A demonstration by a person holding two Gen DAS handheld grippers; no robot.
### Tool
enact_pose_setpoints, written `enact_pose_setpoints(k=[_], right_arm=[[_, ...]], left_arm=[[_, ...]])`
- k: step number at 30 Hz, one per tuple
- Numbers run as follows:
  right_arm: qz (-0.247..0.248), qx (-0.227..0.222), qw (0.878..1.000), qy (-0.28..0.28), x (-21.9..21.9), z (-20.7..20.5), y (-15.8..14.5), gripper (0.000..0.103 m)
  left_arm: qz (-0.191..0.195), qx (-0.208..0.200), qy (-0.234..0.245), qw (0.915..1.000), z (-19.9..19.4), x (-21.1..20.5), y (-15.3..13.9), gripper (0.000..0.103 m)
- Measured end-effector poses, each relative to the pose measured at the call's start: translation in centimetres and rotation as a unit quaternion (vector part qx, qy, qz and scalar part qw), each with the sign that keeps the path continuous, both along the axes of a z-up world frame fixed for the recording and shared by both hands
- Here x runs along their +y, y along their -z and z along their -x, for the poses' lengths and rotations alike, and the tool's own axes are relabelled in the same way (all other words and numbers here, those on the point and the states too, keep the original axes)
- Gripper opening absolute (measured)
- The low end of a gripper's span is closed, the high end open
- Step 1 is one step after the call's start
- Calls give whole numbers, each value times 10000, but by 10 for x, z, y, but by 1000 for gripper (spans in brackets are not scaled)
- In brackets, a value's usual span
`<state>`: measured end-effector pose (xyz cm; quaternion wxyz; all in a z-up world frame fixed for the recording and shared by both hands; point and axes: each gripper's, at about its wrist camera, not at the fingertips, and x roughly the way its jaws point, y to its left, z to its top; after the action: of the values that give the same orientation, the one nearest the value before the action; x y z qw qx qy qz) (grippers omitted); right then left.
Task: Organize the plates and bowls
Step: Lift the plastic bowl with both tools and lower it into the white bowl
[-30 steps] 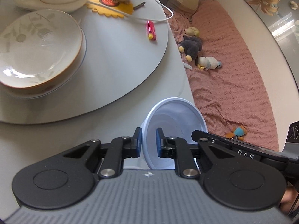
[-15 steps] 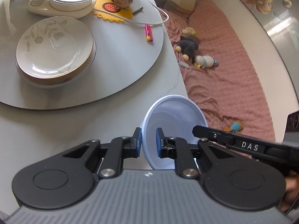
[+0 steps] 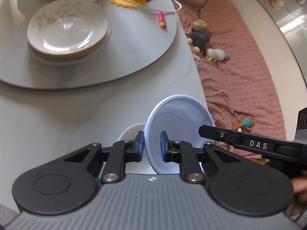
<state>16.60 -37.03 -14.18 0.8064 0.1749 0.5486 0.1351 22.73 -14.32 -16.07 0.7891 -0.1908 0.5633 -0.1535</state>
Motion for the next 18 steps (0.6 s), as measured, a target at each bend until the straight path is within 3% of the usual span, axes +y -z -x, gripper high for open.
enact_pose_setpoints(k=[12,18], right_arm=[[420,420,9977,-325,19,2,41,15],[313,538,9972,-419,24,-6,51,16]], left_arm=[[61,596,-291,9978,4,9,51,19],[2,741,-367,9966,-2,14,65,19]])
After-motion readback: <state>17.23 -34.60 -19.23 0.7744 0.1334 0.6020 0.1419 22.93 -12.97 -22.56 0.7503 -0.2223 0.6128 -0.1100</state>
